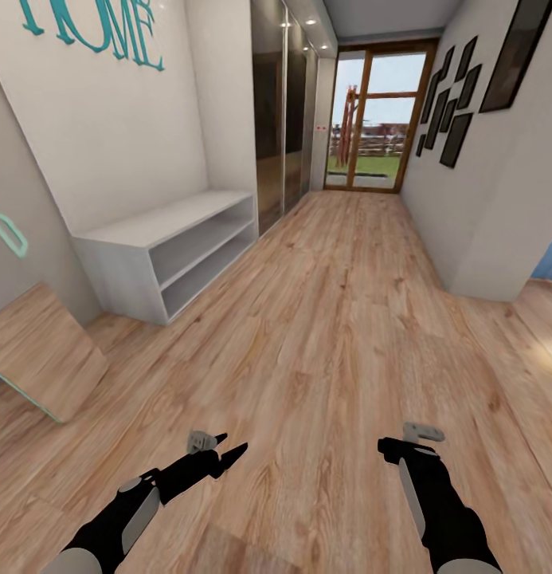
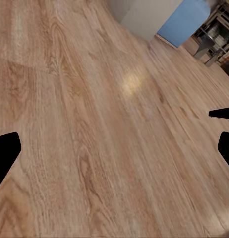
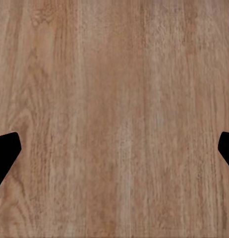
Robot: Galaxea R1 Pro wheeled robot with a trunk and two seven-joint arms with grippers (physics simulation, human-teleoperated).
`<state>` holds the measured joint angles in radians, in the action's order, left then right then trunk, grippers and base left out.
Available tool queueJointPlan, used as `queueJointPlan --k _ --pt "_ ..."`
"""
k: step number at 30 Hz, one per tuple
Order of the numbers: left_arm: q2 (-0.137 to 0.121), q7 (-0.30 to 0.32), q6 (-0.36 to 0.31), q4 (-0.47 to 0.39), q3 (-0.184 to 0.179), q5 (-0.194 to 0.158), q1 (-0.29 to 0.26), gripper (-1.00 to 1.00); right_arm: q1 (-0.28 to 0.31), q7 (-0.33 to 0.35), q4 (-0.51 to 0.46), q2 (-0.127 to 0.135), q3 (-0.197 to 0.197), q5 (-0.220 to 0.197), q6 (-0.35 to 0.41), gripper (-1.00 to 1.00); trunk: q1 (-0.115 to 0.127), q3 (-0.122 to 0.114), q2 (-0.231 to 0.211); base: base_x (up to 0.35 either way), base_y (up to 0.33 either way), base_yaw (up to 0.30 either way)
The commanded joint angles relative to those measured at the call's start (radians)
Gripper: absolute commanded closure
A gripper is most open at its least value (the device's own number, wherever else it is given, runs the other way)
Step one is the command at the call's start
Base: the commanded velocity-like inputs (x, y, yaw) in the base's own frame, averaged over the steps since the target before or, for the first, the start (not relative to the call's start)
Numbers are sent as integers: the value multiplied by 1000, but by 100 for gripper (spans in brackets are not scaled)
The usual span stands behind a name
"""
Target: Pick up the two gym shoes and the two sandals from the corridor floor and place them onto the hallstand (shoe rack) in the corridor, making sure they are on the rack and not on the floor. Arrange them so the two gym shoes are next to each other and the two sandals are next to each other.
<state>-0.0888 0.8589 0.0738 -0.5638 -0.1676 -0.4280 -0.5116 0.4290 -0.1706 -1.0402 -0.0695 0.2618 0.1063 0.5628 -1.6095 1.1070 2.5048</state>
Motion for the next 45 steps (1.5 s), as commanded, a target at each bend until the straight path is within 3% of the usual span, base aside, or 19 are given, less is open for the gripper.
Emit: queueJointPlan --k 1,27,45 --pt "-2 -1 8 1 -7 -6 -1 -100 1 3 -1 -1 2 10 6 -100 0 1 0 345 -27 0" --pt "-2 -1 8 1 -7 -6 -1 -100 1 3 -1 -3 2 10 6 -100 0 1 0 333 -150 3" --pt "-2 -1 8 1 -7 -6 -1 -100 1 3 -1 -3 2 9 6 -100 0 1 0 26 -19 273"
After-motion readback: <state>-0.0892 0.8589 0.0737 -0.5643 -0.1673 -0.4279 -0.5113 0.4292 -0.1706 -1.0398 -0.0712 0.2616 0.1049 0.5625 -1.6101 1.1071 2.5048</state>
